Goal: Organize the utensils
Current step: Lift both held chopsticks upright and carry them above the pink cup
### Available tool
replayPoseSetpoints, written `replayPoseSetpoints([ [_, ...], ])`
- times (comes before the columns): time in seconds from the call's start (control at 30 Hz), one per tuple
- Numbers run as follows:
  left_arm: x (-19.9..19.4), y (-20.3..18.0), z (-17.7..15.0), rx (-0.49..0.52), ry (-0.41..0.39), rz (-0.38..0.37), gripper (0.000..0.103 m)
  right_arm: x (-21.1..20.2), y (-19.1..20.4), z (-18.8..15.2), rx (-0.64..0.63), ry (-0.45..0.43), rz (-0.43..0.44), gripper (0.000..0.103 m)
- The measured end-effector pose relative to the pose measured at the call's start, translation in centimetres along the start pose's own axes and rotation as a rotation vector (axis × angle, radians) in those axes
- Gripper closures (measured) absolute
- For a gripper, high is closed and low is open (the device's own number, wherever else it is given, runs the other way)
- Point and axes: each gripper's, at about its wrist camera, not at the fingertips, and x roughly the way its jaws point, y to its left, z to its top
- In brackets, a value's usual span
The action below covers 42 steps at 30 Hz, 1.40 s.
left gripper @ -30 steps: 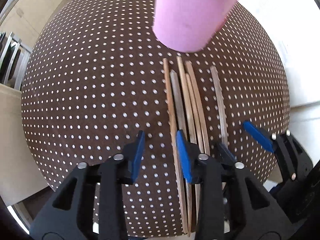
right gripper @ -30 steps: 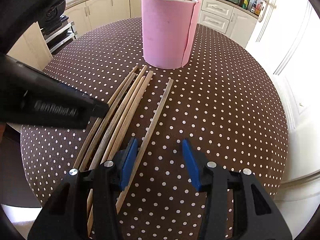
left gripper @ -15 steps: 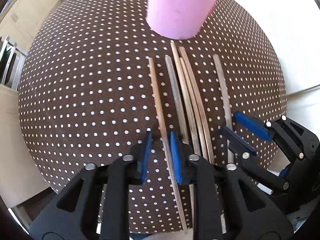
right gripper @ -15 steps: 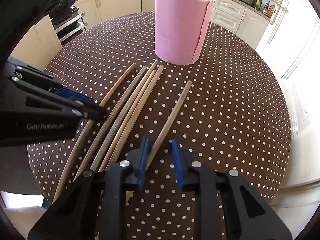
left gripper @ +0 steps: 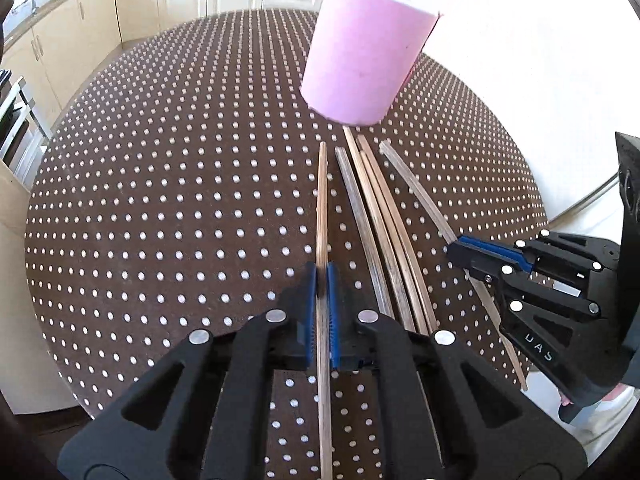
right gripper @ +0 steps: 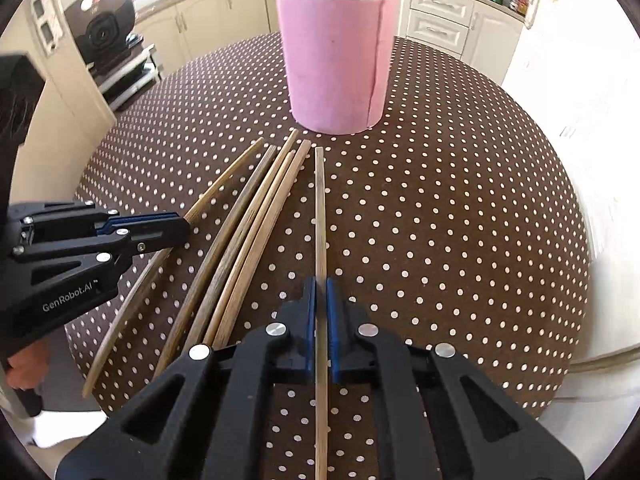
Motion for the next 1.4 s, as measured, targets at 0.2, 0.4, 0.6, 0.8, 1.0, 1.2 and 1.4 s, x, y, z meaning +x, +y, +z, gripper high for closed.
replayPoseSetpoints([
  [0.2, -3.1, 1.2, -0.6, -0.001, -0.087, -0.036, 0.097, -1.3, -1.6, -0.3, 0.099, -0.108, 0.061, 0.099],
  [0.4, -6.2, 2.1, -0.7, -0.010, -0.191, -0.069, 0.097, -3.8, -2.9, 0.1, 0.185, -0.271, 0.105, 0.099],
  [0.6, -9.0, 2.9, -0.9, -0.009, -0.299, -0.092, 0.097, -5.7, -3.7, 0.6, 0.211, -0.388, 0.121, 0.099],
  [0.8, -10.7, 1.1, -0.7, 0.008, -0.373, -0.095, 0.097, -7.0, -4.3, 1.2, 0.242, -0.472, 0.132, 0.099],
  [1.0, -11.2, 0.6, 1.5, -0.004, -0.435, -0.144, 0.097, -8.4, -4.6, 2.4, 0.278, -0.561, 0.123, 0.099],
  [1.2, -12.5, 0.1, 2.9, 0.014, -0.496, -0.134, 0.097, -9.6, -4.4, 3.2, 0.284, -0.636, 0.112, 0.099],
  [1.4, -14.1, -0.7, 4.3, 0.026, -0.543, -0.151, 0.097, -10.7, -4.5, 3.9, 0.295, -0.721, 0.119, 0.099],
])
